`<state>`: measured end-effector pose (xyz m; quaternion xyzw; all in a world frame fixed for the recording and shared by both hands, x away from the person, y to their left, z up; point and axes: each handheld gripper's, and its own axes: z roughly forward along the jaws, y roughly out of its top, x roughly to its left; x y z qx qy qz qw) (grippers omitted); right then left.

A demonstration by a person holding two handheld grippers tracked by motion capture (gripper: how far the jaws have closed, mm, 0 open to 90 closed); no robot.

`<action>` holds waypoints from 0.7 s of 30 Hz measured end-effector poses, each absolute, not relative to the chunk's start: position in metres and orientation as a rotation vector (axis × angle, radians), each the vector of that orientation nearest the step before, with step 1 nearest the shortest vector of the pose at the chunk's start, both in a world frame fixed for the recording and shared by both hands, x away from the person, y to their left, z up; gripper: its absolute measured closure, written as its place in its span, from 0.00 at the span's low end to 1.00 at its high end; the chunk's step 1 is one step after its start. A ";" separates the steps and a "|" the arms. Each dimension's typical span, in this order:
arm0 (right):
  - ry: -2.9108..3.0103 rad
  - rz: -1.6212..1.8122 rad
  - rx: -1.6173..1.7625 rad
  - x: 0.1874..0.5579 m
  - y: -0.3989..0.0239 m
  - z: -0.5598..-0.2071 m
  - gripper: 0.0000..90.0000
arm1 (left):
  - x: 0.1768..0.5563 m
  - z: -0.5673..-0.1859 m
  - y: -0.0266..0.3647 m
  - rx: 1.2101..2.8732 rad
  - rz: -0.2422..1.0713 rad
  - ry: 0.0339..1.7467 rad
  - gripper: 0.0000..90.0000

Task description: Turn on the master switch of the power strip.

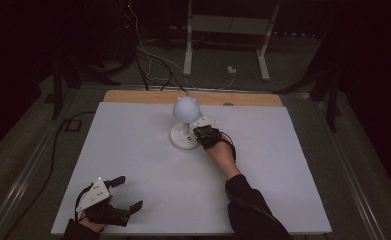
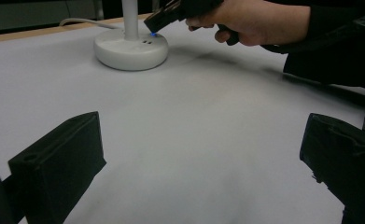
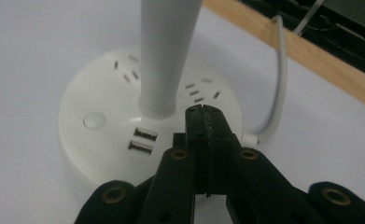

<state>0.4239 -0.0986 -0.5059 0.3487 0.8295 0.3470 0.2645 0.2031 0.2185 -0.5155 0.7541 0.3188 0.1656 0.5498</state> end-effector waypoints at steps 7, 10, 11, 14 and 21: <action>2.215 0.991 0.962 0.418 -0.105 -0.497 1.00 | 0.203 -0.516 0.218 1.788 0.392 0.752 0.00; 2.215 1.024 0.983 0.415 -0.108 -0.493 0.98 | 0.203 -0.516 0.218 1.788 0.392 0.753 0.00; 2.223 1.029 0.983 0.414 -0.109 -0.492 0.94 | 0.203 -0.516 0.218 1.788 0.393 0.753 0.00; 2.241 1.033 0.969 0.411 -0.109 -0.492 0.91 | 0.203 -0.516 0.218 1.788 0.393 0.753 0.00; 2.280 1.066 0.980 0.407 -0.111 -0.491 0.73 | 0.203 -0.515 0.218 1.788 0.393 0.754 0.00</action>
